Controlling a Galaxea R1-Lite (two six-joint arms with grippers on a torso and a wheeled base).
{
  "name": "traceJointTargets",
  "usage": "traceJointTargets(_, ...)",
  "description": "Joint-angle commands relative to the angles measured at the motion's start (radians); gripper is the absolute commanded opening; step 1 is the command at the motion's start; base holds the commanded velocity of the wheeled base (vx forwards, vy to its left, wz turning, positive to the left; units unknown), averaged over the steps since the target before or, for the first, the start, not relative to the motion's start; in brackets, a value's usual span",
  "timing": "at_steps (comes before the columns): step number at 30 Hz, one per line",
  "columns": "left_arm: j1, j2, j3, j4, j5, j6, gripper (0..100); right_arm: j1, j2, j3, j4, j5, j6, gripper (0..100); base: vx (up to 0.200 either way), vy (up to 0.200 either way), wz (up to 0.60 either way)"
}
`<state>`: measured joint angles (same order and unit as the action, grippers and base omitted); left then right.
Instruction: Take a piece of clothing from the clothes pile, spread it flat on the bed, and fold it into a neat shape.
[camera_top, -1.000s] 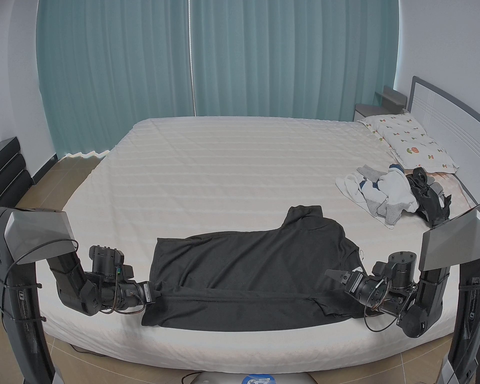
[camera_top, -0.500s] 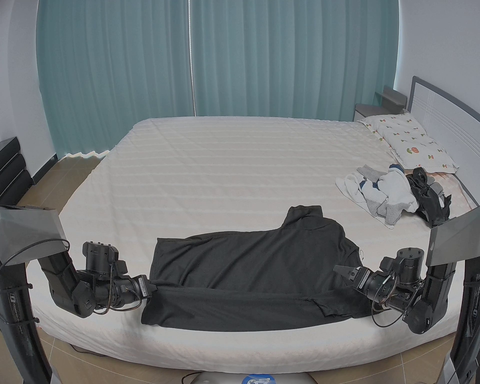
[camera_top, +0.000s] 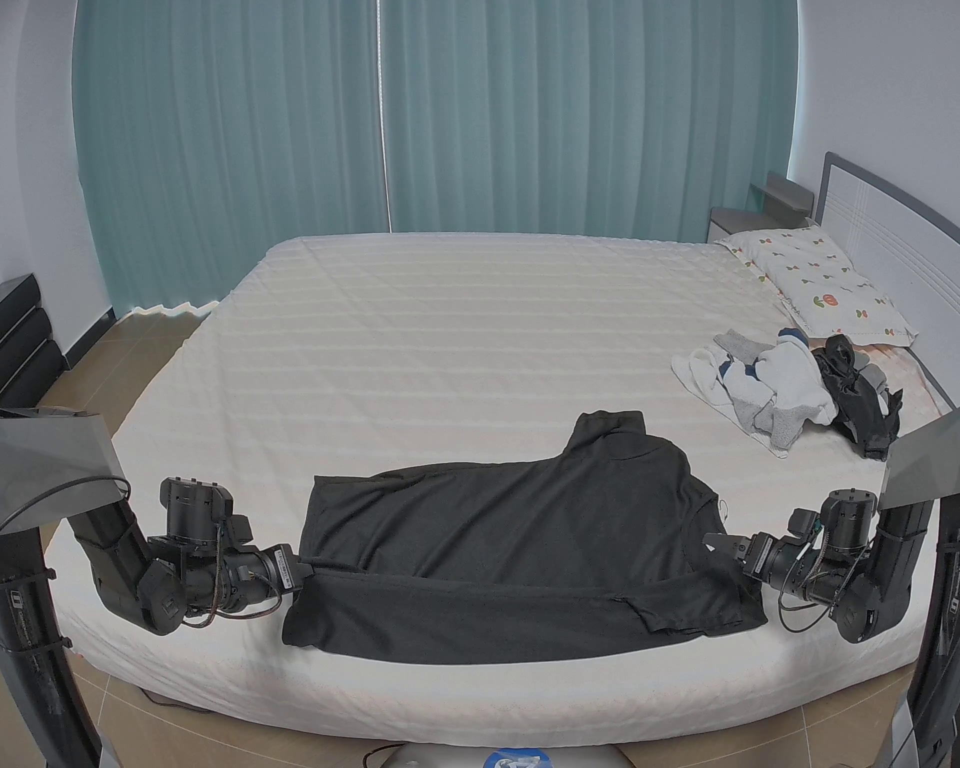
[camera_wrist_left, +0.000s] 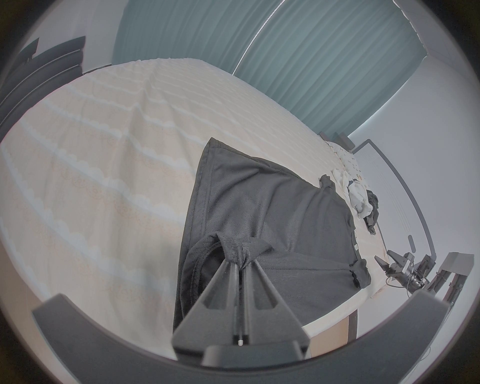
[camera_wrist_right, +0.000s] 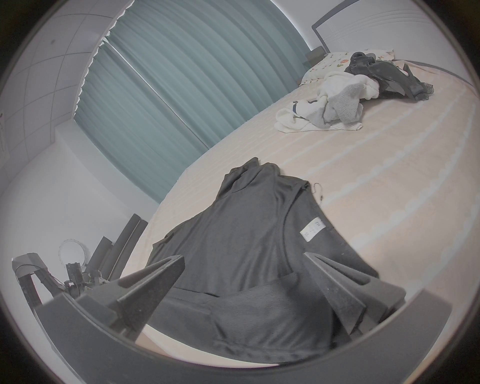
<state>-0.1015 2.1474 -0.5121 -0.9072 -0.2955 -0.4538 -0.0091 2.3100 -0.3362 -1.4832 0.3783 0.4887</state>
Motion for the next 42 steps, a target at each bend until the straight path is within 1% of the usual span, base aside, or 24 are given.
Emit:
traceJointTargets(1, -0.004, 0.000, 0.003, 0.001, -0.001, -0.008, 0, -0.049, 0.075, -0.050, 0.018, 0.100, -0.012, 100, 0.000, 0.000, 0.00)
traceJointTargets(2, -0.004, 0.000, 0.004, 0.002, -0.001, -0.016, 0, -0.049, 0.077, -0.050, 0.020, 0.111, -0.015, 100, 0.000, 0.000, 0.00)
traceJointTargets(7, -0.004, -0.001, 0.004, 0.001, -0.002, -0.028, 0, -0.048, 0.094, -0.069, 0.031, 0.111, -0.036, 100, 0.000, 0.000, 0.00)
traceJointTargets(8, -0.004, -0.001, 0.004, 0.002, -0.002, -0.028, 0, -0.046, 0.111, -0.069, 0.031, 0.111, -0.059, 100, 0.000, 0.000, 0.00)
traceJointTargets(11, -0.004, -0.001, 0.006, 0.001, -0.002, -0.026, 0, -0.045, 0.118, -0.070, 0.031, 0.111, -0.081, 100, 0.000, 0.000, 0.00)
traceJointTargets(23, -0.004, 0.000, 0.006, 0.001, -0.001, -0.028, 0, -0.003, 0.144, -0.086, 0.031, 0.110, -0.116, 100, 0.000, 0.000, 0.00)
traceJointTargets(24, -0.004, 0.000, 0.006, 0.001, -0.001, -0.028, 0, -0.003, 0.144, -0.086, 0.031, 0.110, -0.116, 0, 0.000, 0.000, 0.00)
traceJointTargets(28, -0.004, 0.000, 0.006, 0.001, -0.001, -0.028, 0, -0.012, 0.143, -0.076, 0.031, 0.108, -0.121, 0, 0.000, 0.000, 0.00)
traceJointTargets(33, -0.004, -0.001, 0.007, 0.001, -0.001, -0.026, 0, -0.048, 0.140, -0.066, 0.029, 0.108, -0.159, 0, 0.000, 0.000, 0.00)
traceJointTargets(40, -0.004, -0.009, 0.014, 0.002, -0.001, -0.028, 0, -0.069, 0.132, -0.055, 0.012, 0.100, -0.154, 0, 0.000, 0.000, 0.00)
traceJointTargets(42, -0.003, -0.034, 0.027, 0.002, 0.001, -0.031, 0, -0.089, 0.129, -0.026, -0.042, 0.106, -0.145, 0, 0.000, 0.000, 0.00)
